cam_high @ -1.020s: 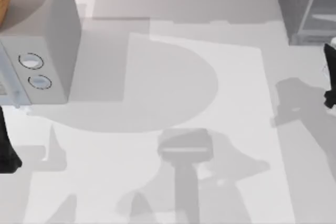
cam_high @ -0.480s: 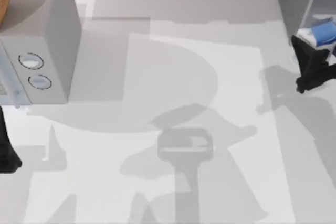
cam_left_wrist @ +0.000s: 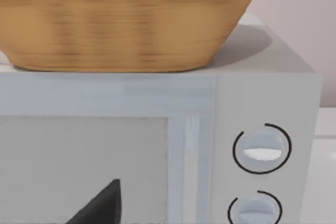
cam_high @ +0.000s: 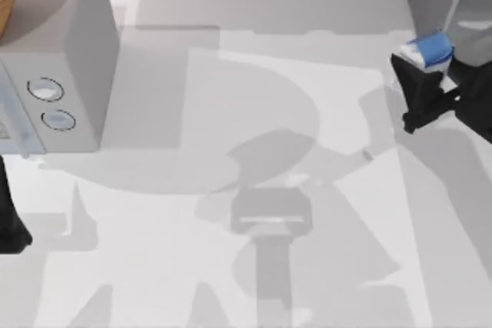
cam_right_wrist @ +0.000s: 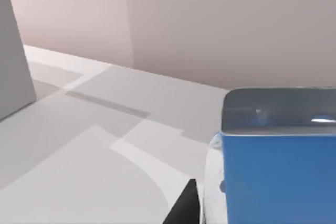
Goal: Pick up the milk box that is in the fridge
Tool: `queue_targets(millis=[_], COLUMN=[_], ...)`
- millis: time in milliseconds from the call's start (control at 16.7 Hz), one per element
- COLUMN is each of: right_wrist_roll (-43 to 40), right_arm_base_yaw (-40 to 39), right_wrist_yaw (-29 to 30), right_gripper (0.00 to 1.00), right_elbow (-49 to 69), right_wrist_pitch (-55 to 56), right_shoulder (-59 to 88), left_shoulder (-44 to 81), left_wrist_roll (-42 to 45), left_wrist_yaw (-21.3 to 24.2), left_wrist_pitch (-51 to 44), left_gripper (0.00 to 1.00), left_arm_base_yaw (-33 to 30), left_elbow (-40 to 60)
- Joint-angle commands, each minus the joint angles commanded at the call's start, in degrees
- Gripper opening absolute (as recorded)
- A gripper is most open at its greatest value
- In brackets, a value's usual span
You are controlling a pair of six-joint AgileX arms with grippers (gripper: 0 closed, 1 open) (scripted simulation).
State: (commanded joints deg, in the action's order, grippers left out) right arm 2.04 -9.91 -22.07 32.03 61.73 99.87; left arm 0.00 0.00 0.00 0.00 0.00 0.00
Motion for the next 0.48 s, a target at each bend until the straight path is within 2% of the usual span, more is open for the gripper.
queue_targets(millis=[480], right_wrist_roll=[-0.01], right_arm_base_yaw=[-0.02], right_wrist_yaw=[-4.98], right_gripper=[0.00], right_elbow=[6.97], right_wrist_pitch=[10.91], right_shoulder=[15.41], left_shoulder=[0.00], left_wrist_roll=[0.00], left_wrist_yaw=[0.00], left_wrist_pitch=[0.00], left_gripper=[1.00], left_arm_base_yaw=[0.00], left_elbow=[0.00])
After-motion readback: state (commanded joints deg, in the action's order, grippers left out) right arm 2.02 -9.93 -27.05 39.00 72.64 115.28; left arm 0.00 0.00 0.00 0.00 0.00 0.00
